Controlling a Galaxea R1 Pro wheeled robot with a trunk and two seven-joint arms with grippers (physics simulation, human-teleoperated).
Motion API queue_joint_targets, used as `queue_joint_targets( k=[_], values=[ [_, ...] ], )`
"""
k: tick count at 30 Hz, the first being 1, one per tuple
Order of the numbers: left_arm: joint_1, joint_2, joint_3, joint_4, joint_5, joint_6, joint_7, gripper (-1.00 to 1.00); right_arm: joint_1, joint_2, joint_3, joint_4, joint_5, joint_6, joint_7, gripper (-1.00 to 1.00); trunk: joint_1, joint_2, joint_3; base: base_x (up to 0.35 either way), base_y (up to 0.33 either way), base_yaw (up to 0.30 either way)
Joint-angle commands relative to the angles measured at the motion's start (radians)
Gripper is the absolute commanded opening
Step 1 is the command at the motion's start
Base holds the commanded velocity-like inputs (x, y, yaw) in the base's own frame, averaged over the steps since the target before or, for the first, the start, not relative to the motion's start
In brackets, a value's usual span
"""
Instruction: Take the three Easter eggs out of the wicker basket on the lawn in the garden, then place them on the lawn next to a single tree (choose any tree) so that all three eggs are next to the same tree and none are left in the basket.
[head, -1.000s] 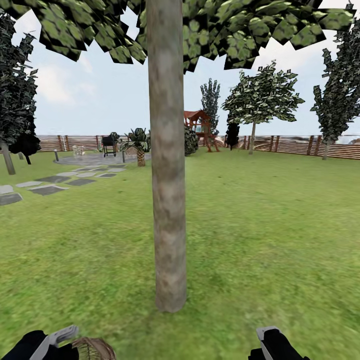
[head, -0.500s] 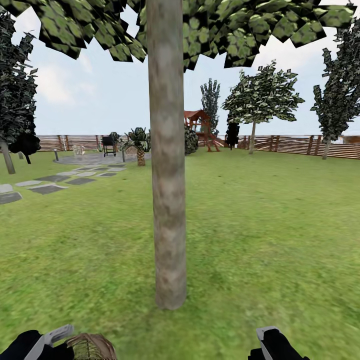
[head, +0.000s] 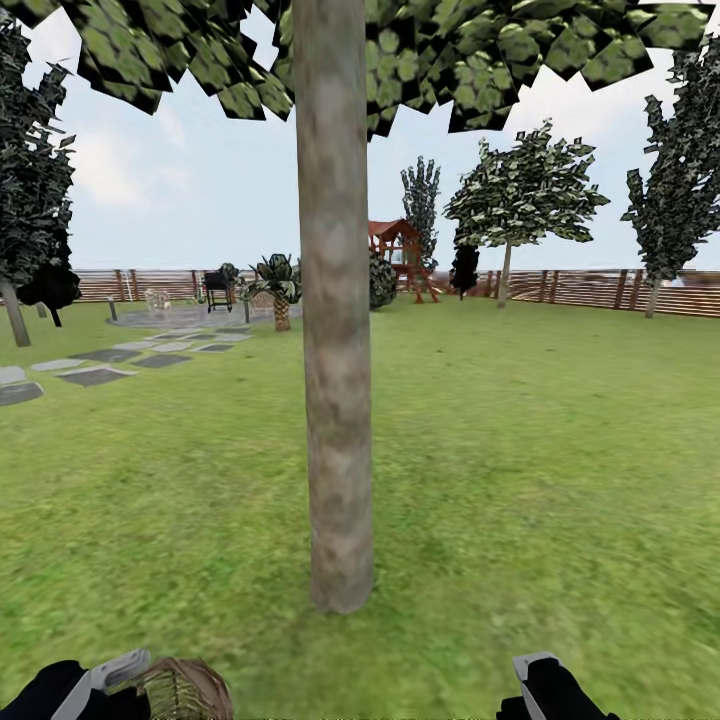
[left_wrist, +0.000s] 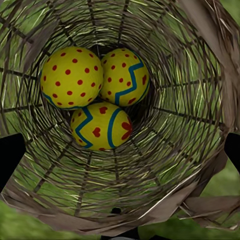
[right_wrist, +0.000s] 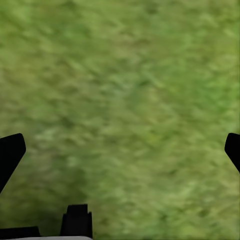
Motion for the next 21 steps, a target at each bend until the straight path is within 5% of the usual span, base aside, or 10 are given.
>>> queue_joint_targets(
  k=[1,21],
  values=[
    [0.000,0.000,0.007,-0.001,-0.003,0.006,-0.004,1.00,-0.001,-0.001,0.006,-0.001,0.005,0.006,-0.001,1.00,0.004,-0.008,-0.004,0.000,0.000,0.000],
    [0.000,0.000,0.007,-0.001,-0.003,0.006,-0.004,1.00,-0.001,0.000,0.007,-0.001,0.005,0.006,-0.001,1.00,0.081,-0.148,-0.067,0.000,0.000,0.000]
  ],
)
